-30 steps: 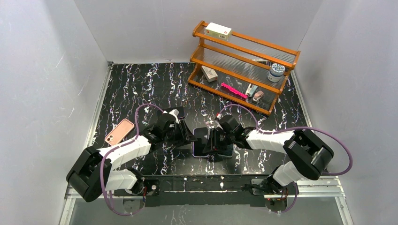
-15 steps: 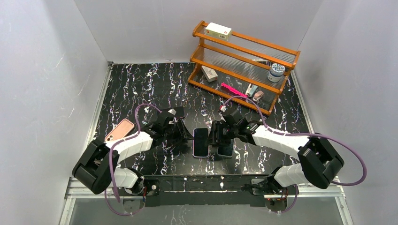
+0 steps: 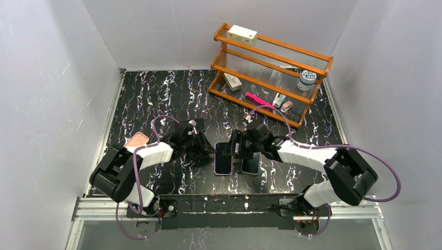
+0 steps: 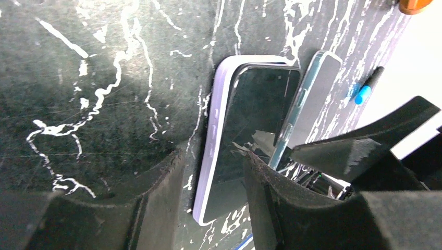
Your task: Put the phone into the phone case
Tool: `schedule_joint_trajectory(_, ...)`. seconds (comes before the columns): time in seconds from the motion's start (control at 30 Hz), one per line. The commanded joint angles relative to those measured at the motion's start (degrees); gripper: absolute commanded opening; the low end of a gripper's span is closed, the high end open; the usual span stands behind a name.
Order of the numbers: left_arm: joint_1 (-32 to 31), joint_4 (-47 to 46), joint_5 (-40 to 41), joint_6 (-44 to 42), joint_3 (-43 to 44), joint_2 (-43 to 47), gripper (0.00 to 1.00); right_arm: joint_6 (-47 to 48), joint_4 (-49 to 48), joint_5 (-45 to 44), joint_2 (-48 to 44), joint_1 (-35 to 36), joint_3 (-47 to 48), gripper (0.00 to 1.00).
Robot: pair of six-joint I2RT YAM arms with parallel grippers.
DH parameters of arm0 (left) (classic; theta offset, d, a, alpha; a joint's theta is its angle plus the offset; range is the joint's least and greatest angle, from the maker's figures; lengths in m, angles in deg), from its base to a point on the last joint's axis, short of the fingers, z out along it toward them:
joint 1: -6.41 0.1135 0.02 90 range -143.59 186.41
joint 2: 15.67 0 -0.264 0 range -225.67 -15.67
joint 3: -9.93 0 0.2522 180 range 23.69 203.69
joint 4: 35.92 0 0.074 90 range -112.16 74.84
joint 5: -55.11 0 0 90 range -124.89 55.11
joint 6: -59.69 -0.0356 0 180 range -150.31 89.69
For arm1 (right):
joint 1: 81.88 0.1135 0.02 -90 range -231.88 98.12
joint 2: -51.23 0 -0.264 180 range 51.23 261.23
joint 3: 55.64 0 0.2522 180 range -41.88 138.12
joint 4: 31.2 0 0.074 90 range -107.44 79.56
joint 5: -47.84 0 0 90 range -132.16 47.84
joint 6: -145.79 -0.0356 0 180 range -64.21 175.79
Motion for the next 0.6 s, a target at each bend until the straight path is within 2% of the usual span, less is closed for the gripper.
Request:
schedule_joint_trajectory(0.0,0.26,-3.04,-2.33,0.02,-0.07,0.05,0.43,-3.06,-6.71,-1.4,-0.07,-0.14,-3.0,0.8)
schedule_joint_trajectory(0.13,0.26,-4.51,-3.28,0.07,-0.1,-2.12,0.41,-4.31,-8.93,-0.74,0.7,-0.13,-4.19,0.84)
schedule_joint_trajectory(0.57,0.26,-7.71,-4.82,0.47,-1.83,-4.51,0.33,-8.09,-17.04,-1.23,4.56,-0.07,-7.64,0.86)
